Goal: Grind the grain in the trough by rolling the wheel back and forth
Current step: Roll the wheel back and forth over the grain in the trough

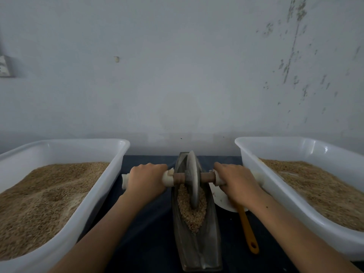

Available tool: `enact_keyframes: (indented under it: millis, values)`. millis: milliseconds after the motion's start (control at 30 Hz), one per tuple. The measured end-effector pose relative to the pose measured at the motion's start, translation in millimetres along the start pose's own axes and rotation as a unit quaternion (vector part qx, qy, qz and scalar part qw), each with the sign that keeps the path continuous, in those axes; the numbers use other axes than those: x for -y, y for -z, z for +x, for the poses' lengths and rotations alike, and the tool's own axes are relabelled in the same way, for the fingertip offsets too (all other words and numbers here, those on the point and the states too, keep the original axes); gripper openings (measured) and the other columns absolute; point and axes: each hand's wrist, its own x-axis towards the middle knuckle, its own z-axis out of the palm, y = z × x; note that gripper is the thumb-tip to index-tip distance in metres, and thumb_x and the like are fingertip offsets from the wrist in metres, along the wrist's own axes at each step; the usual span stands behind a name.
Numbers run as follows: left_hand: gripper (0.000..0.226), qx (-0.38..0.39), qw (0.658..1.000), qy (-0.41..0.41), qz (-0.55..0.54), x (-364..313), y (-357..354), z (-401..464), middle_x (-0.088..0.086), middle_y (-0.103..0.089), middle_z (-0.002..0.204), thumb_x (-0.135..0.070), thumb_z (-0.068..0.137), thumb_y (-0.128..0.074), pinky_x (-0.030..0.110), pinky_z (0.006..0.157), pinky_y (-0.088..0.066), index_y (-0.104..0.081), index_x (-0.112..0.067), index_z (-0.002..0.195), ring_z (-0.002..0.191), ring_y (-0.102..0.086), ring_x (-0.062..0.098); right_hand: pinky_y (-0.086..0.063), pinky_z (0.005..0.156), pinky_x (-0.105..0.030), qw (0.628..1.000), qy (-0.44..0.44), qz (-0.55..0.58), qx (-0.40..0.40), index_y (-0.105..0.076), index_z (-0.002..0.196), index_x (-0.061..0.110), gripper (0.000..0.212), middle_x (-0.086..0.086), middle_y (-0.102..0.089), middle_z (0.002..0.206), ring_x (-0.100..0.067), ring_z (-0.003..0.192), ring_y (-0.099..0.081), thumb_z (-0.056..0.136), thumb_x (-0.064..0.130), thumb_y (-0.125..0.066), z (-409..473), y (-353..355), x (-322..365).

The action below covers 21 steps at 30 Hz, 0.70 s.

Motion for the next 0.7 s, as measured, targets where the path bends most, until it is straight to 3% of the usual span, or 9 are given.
enact_keyframes:
  millis: [167, 300, 400, 600, 700]
  values:
    - [0.012, 0.011, 1.000, -0.012, -0.008, 1.2, -0.3, 0.5, -0.010, -0.059, 0.084, -0.038, 0.086, -0.055, 0.027, 0.067, -0.039, -0.046, -0.030, 0.084, 0.076, -0.056, 0.012, -0.045, 0.075, -0.029, 1.000, 0.000, -0.005, 0.012, -0.039, 0.089, 0.029, 0.019, 0.008, -0.057, 0.091, -0.013, 0.083, -0.054, 0.090, 0.020, -0.055, 0.3, 1.1, -1.8]
    - [0.018, 0.153, 0.987, -0.017, -0.035, 6.5, 7.8, 3.3, -0.010, -0.059, 0.084, -0.037, 0.078, -0.067, 0.027, 0.072, -0.044, -0.057, -0.029, 0.091, 0.082, -0.059, 0.011, -0.037, 0.065, -0.027, 0.993, 0.017, -0.017, 0.117, -0.035, 0.077, 0.034, 0.031, 0.011, -0.047, 0.075, -0.012, 0.073, -0.050, 0.085, 0.016, -0.058, 4.6, 17.0, -2.5]
    - [0.023, 0.203, 0.978, -0.020, -0.038, 6.8, 12.2, 3.7, -0.012, -0.054, 0.077, -0.036, 0.074, -0.071, 0.026, 0.069, -0.043, -0.058, -0.029, 0.092, 0.079, -0.058, 0.011, -0.043, 0.065, -0.028, 0.981, 0.023, -0.018, 0.190, -0.037, 0.073, 0.035, 0.031, 0.010, -0.052, 0.076, -0.012, 0.076, -0.055, 0.082, 0.017, -0.060, 5.2, 26.6, -3.6]
    - [0.024, 0.159, 0.987, -0.021, -0.030, 4.8, 11.7, 3.5, -0.009, -0.060, 0.085, -0.039, 0.076, -0.069, 0.029, 0.074, -0.047, -0.060, -0.028, 0.096, 0.083, -0.060, 0.013, -0.029, 0.054, -0.023, 0.989, 0.018, -0.023, 0.144, -0.032, 0.072, 0.035, 0.032, 0.011, -0.045, 0.071, -0.006, 0.064, -0.043, 0.086, 0.019, -0.056, 3.0, 19.5, -3.0]
    - [0.019, 0.100, 0.995, -0.023, -0.014, 2.4, 9.5, 0.9, -0.008, -0.063, 0.091, -0.039, 0.079, -0.064, 0.028, 0.070, -0.042, -0.057, -0.030, 0.094, 0.083, -0.058, 0.012, -0.032, 0.060, -0.026, 0.996, 0.014, -0.014, 0.092, -0.035, 0.080, 0.030, 0.023, 0.010, -0.047, 0.078, -0.011, 0.071, -0.048, 0.090, 0.021, -0.054, 0.0, 15.2, -2.3]
